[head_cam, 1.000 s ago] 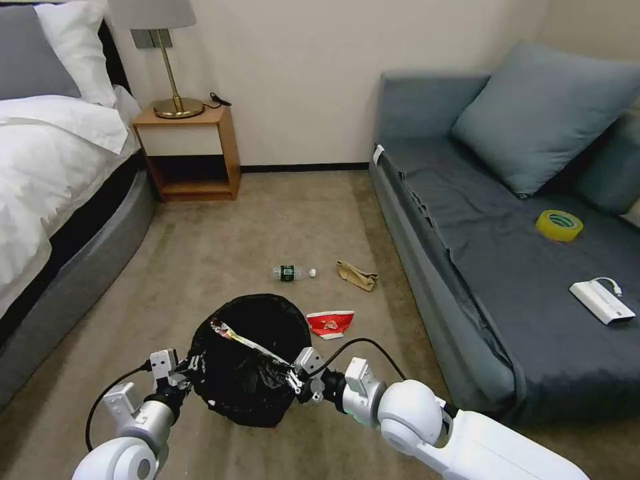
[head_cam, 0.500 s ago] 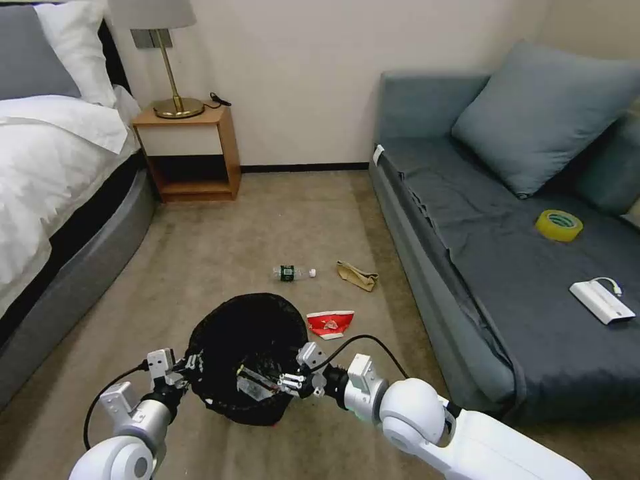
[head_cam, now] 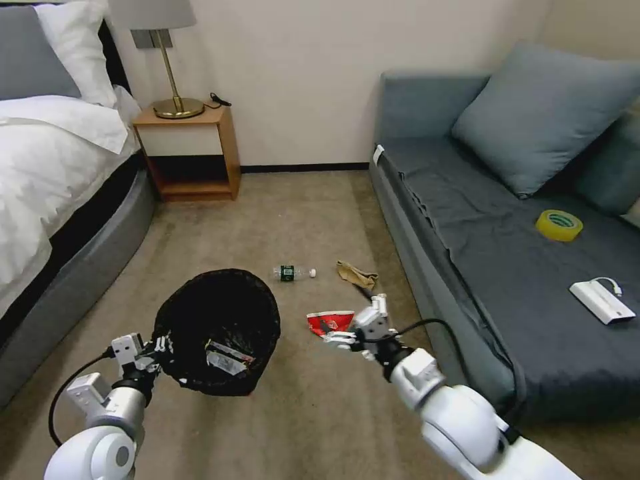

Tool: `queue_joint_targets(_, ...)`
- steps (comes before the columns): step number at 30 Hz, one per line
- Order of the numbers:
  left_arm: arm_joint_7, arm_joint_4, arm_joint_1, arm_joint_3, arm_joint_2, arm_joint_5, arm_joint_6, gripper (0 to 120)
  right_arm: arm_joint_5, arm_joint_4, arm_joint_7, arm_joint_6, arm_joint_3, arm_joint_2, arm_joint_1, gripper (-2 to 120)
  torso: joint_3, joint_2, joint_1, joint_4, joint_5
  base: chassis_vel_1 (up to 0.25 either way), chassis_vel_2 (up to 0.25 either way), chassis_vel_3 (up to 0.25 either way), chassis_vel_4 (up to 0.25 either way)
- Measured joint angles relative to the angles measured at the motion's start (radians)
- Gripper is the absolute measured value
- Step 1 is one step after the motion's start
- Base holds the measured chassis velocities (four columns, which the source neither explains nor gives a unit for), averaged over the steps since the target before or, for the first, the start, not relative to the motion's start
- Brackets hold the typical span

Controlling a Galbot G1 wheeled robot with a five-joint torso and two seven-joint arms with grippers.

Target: Pick up the trash bin, then pick up the garbage on the floor and place it into the trash bin.

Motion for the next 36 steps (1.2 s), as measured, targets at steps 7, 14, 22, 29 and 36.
queue_joint_targets(7,-0.008,-0.016,0.007,0.000,-0.006,0.010,0.009,4,-0.076,0.066,-0.006,0.019,0.176,0.105,-0.178,100,0.000,0.000,0.000,0.0000,-0.0003,0.000,0.000,0.000,0.000)
queue_joint_targets(14,-0.023,-0.052,0.028,-0.003,-0.020,0.014,0.030,4,-0.134,0.095,0.007,0.059,0.248,0.278,-0.347,100,0.000,0.000,0.000,-0.0001,-0.0004,0.000,0.000,0.000,0.000)
queue_joint_targets(22,-0.049,-0.087,0.045,-0.003,-0.027,-0.002,0.048,4,-0.162,0.111,0.009,0.082,0.258,0.344,-0.412,100,0.000,0.000,0.000,-0.0001,-0.0004,0.000,0.000,0.000,0.000)
queue_joint_targets(29,-0.050,-0.075,0.046,-0.014,-0.005,-0.022,0.049,4,-0.142,0.102,-0.003,0.083,0.259,0.348,-0.376,100,0.000,0.000,0.000,0.0000,-0.0004,0.000,0.000,0.000,0.000)
queue_joint_targets(36,-0.051,-0.063,0.030,-0.021,-0.006,-0.039,0.049,4,-0.109,0.100,-0.015,0.064,0.254,0.328,-0.335,100,0.000,0.000,0.000,0.0001,-0.0002,0.000,0.000,0.000,0.000)
